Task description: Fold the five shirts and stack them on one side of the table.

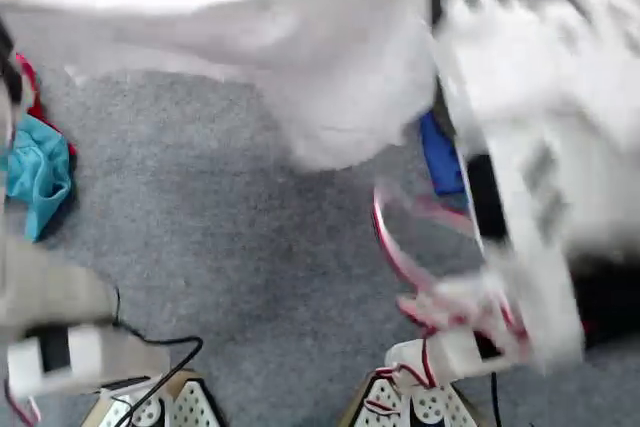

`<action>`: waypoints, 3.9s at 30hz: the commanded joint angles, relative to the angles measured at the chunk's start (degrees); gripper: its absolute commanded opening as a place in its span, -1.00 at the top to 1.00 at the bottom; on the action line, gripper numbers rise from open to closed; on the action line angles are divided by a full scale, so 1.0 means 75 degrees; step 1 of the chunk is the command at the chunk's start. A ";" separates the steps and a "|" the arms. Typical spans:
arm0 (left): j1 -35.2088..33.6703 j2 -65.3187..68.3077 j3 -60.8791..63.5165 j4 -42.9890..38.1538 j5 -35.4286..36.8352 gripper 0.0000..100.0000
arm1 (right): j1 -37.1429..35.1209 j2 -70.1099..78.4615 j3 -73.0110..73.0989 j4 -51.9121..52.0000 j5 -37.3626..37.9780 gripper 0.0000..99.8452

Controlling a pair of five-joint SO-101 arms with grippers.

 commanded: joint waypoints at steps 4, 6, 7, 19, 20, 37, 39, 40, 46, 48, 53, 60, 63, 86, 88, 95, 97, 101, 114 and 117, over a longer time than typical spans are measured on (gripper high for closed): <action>-0.0018 -0.3282 0.2714 0.0000 -0.0152 0.94 | 0.0387 -0.1073 0.0123 -0.0070 0.0000 0.97; -0.0018 -0.4091 0.3417 0.0000 -0.0164 0.94 | 0.0387 -0.1448 0.0393 -0.0035 0.0000 0.97; -0.0018 -0.4466 0.3780 0.0000 -0.0164 0.94 | 0.0387 -0.1635 0.0604 -0.0023 0.0000 0.97; 0.0006 -0.6576 1.3474 -0.3493 -0.0117 0.94 | 0.0316 -0.1788 0.7121 -0.1524 -0.0059 0.97; 0.0006 -0.6541 1.4388 -0.4536 -0.0105 0.94 | 0.0328 -0.1635 0.7836 -0.2215 -0.0059 0.97; -0.0006 -0.0305 1.3849 -1.3656 -0.0164 0.94 | 0.0328 0.3065 0.8434 -0.9002 0.0000 0.97; -0.0006 0.0258 1.3087 -1.3210 -0.0164 0.94 | 0.0328 0.3663 0.7367 -0.8275 -0.0012 0.97; -0.0006 0.0492 1.2794 -1.2905 -0.0164 0.94 | 0.0328 0.3944 0.6875 -0.7889 -0.0035 0.97; -0.0088 0.1149 1.2278 -1.1182 -0.0164 0.94 | 0.0258 0.5234 0.4460 -0.4876 0.0012 0.97; -0.0123 0.1207 1.2278 -1.0596 -0.0164 0.94 | 0.0199 0.5492 0.3874 -0.3645 0.0012 0.97; -0.0147 0.1149 1.2513 -0.9295 -0.0164 0.94 | 0.0129 0.5925 0.2760 -0.0879 0.0023 0.97; -0.0018 0.1149 1.3333 -0.7654 -0.0481 0.94 | -0.0094 0.6664 0.2327 0.2368 0.1688 0.97; 0.0064 0.1149 1.3720 -0.7138 -0.0738 0.94 | -0.0234 0.6945 0.2491 0.2743 0.1747 0.97; -0.1049 0.0152 1.5303 -0.5931 -0.2602 0.94 | 0.0176 0.2186 1.0251 0.1278 0.1641 0.97; -0.0932 0.0082 1.5736 -0.6048 -0.2766 0.94 | 0.0176 0.1811 1.1341 0.0563 0.1594 0.97; -0.1225 0.0082 1.6381 -0.6681 -0.2860 0.94 | 0.0188 0.0182 1.4693 -0.1500 0.1606 0.97; -0.1225 0.0082 1.6404 -0.6646 -0.2966 0.94 | 0.0211 -0.0158 1.5338 -0.1852 0.1594 0.97; -0.1377 0.0082 1.6334 -0.6658 -0.3188 0.94 | 0.0352 -0.0604 1.6147 -0.2192 0.1582 0.97; -0.1401 0.0082 1.6404 -0.6693 -0.3329 0.94 | 0.1313 -0.0967 1.6768 -0.2344 0.1805 0.97; -0.1448 0.0094 1.6404 -0.6634 -0.3645 0.94 | 0.1032 -0.0967 1.7096 -0.2403 0.1805 0.97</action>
